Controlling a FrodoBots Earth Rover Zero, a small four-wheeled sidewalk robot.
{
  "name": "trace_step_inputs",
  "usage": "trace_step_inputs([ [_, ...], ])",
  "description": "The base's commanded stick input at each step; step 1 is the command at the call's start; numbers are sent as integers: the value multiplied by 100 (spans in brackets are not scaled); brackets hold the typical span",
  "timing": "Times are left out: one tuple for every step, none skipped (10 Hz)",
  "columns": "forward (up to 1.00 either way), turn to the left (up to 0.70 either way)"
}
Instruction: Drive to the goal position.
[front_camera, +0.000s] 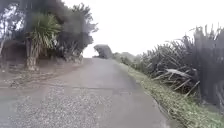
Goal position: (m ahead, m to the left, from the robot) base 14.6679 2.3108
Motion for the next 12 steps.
trace_step_inputs([
  [0,0],
  [0,0],
  [0,0],
  [0,0],
  [0,0],
  [100,0],
  [100,0],
  [100,0],
  [100,0],
  [100,0],
  [100,0],
  [100,0],
])
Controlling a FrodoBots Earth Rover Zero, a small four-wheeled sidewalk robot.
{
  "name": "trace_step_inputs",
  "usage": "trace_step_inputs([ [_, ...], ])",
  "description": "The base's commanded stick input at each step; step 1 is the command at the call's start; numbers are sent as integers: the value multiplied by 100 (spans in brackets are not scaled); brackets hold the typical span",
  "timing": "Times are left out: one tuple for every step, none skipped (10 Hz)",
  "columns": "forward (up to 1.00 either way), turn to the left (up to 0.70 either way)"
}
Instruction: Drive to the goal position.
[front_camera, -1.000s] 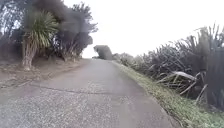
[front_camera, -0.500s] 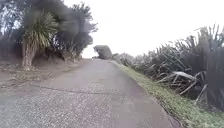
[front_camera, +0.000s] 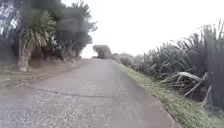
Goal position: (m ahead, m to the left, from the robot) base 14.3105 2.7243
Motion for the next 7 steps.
trace_step_inputs([
  [100,0],
  [100,0],
  [100,0],
  [100,0],
  [100,0],
  [100,0],
  [100,0],
])
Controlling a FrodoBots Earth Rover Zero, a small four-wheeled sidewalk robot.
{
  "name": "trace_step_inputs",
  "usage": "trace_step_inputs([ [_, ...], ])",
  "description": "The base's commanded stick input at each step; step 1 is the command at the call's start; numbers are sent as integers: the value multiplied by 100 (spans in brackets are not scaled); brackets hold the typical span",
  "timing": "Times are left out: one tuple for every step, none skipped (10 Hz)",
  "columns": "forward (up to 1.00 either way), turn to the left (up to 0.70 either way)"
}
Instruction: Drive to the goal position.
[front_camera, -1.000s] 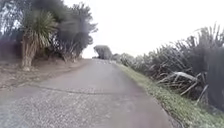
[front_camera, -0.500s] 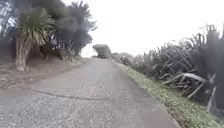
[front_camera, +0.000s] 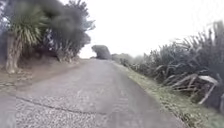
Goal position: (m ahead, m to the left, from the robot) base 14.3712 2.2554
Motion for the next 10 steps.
trace_step_inputs([
  [100,0],
  [100,0],
  [100,0],
  [100,0],
  [100,0],
  [100,0],
  [100,0],
  [100,0],
  [100,0],
  [100,0],
])
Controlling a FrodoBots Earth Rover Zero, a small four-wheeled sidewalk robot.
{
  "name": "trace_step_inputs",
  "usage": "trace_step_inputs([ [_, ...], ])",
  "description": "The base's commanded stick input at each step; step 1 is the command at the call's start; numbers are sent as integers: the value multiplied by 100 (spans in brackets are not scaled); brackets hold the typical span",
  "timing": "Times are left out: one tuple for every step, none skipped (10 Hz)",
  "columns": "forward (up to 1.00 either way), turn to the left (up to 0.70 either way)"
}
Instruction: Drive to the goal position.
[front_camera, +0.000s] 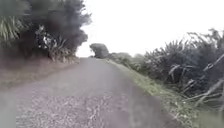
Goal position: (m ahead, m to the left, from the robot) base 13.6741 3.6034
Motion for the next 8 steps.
trace_step_inputs([
  [100,0],
  [100,0],
  [100,0],
  [100,0],
  [100,0],
  [100,0],
  [100,0],
  [100,0],
])
